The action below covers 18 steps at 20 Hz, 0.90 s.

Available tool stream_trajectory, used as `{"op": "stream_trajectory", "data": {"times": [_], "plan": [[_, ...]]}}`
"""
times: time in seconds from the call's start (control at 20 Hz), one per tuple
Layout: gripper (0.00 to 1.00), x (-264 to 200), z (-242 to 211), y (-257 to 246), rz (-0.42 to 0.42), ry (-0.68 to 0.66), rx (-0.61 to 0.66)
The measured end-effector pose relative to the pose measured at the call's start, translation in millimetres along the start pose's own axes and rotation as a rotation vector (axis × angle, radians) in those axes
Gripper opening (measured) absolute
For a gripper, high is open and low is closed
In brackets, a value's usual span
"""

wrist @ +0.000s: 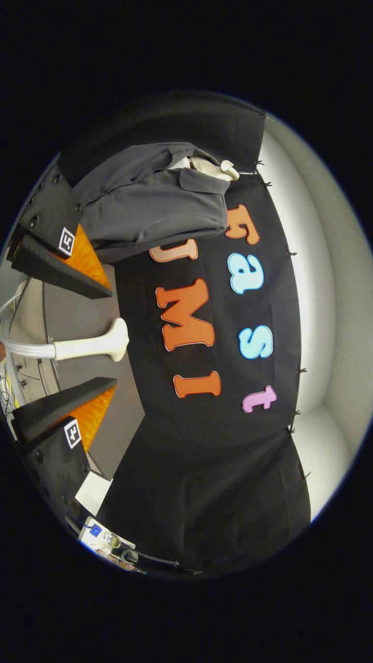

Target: Iron the clothes twice with a garment steamer, once on the left side and once on the right side.

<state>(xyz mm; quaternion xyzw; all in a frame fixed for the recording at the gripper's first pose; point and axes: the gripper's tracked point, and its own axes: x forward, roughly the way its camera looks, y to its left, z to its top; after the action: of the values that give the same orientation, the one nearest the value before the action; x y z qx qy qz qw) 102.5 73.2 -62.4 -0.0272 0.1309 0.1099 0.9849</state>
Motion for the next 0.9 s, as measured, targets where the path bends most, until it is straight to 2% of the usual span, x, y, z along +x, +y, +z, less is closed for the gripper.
{"op": "stream_trajectory", "data": {"times": [0.15,0.3,0.65,0.9], "plan": [[0.98,31.9,-10.6,14.1,0.048,0.096,0.012],[0.98,66.2,-20.4,17.7,0.059,0.171,-0.008],[0.98,155.0,-47.2,-6.8,-0.015,0.352,-0.113],[0.98,194.6,-79.3,-18.7,-0.028,0.496,-0.145]]}}
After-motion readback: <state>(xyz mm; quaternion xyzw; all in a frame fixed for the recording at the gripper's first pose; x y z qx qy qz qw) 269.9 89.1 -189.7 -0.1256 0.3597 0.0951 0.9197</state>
